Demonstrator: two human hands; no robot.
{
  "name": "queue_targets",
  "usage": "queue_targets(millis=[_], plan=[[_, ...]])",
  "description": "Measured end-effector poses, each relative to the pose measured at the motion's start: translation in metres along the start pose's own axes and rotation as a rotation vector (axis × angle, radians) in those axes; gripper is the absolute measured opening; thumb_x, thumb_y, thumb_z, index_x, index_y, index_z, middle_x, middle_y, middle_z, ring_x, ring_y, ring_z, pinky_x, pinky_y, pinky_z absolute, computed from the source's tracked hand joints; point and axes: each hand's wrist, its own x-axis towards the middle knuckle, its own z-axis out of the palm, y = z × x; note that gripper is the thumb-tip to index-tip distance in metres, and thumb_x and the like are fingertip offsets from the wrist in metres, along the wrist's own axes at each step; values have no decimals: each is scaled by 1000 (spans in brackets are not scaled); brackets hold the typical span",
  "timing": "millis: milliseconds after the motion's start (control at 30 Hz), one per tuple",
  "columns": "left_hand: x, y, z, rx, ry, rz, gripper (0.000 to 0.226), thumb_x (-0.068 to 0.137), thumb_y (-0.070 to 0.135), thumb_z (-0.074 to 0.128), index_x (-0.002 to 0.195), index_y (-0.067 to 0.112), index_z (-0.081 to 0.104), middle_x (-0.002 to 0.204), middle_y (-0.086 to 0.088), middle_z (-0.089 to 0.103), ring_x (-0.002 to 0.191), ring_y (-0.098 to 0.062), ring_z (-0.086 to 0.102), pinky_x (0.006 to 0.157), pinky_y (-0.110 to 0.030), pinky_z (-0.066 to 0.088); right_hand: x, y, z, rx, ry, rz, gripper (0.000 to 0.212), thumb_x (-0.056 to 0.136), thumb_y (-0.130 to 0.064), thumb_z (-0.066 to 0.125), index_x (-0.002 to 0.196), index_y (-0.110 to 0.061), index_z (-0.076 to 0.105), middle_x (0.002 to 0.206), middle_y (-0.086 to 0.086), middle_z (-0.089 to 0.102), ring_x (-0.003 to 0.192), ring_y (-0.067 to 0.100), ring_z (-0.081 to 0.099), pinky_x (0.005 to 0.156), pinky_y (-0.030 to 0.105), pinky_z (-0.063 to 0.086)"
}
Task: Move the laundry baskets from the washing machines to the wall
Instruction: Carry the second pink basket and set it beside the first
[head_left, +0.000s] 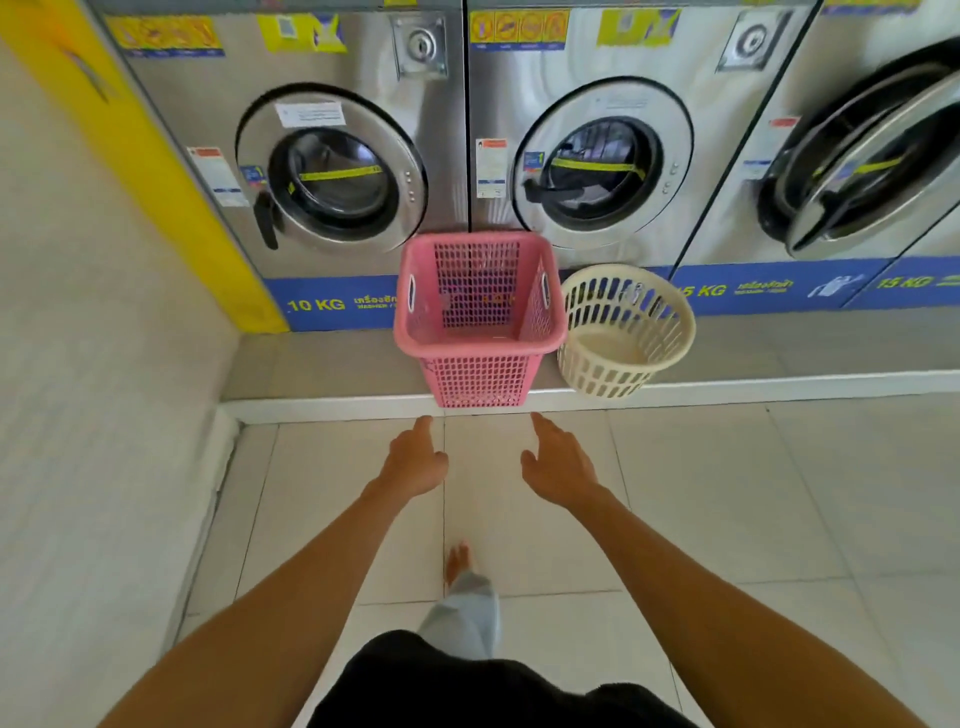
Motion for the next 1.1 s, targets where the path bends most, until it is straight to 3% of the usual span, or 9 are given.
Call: queue_targets(millis=[300, 400, 500, 567, 633, 733, 833, 933, 1100], plan=[[140, 93, -22, 33, -42, 97, 51, 83, 4, 50, 134, 11, 47, 129, -12, 61, 115, -31, 60, 92, -38, 52, 124, 19, -71, 62, 30, 103, 60, 99, -23, 53, 155, -13, 33, 152, 8, 49, 137, 30, 48, 107, 43, 43], [174, 125, -18, 27, -67, 84, 48, 86, 4, 51, 133, 9, 47, 124, -12, 62, 106, -27, 61, 82, -36, 53, 169, 35, -94, 76, 36, 111, 62, 95, -18, 56, 153, -13, 36, 151, 9, 50, 136, 31, 49, 106, 44, 44], [206, 147, -18, 34, -40, 37, 62, 87, 8, 55, 146, 9, 36, 136, -17, 55, 119, -33, 57, 96, -41, 51, 213, 50, -108, 53, 28, 91, 63, 93, -14, 57, 153, -16, 37, 149, 11, 47, 135, 36, 46, 106, 48, 43], [223, 157, -24, -47, -2, -29, 72, 85, 11, 57, 151, 13, 29, 140, -17, 52, 118, -35, 59, 94, -42, 53, 243, 54, -117, 31, -2, 91, 62, 94, -17, 57, 152, -18, 35, 145, 15, 42, 132, 41, 44, 105, 52, 42], [245, 165, -28, -68, 28, -74, 76, 79, 17, 62, 149, 16, 32, 130, -14, 59, 113, -34, 61, 93, -44, 53, 273, 60, -125, -6, -36, 82, 56, 96, -20, 55, 149, -18, 37, 146, 18, 39, 132, 42, 42, 104, 54, 42], [276, 162, -33, -84, 59, -118, 69, 73, 21, 61, 140, 16, 43, 121, -13, 65, 110, -35, 63, 89, -40, 53, 310, 62, -136, -44, -90, 81, 51, 97, -23, 50, 146, -16, 38, 149, 21, 37, 133, 44, 40, 105, 55, 42], [293, 159, -41, -113, 84, -159, 72, 76, 16, 62, 145, 13, 41, 133, -14, 60, 118, -35, 59, 97, -42, 50, 339, 56, -140, -70, -136, 54, 56, 95, -24, 51, 148, -16, 35, 148, 18, 37, 131, 43, 41, 102, 55, 43], [305, 158, -56, -141, 78, -177, 66, 80, 13, 59, 143, 13, 41, 123, -14, 63, 107, -35, 63, 91, -46, 54, 366, 52, -136, -81, -164, 64, 56, 95, -23, 51, 148, -17, 34, 152, 20, 34, 132, 43, 40, 100, 54, 45], [344, 142, -79, -91, 39, -182, 54, 84, 11, 58, 137, 12, 48, 125, -18, 62, 114, -36, 59, 97, -43, 50, 407, 39, -123, -95, -110, 153, 59, 98, -22, 49, 153, -17, 28, 164, 23, 14, 142, 48, 32, 104, 58, 41]])
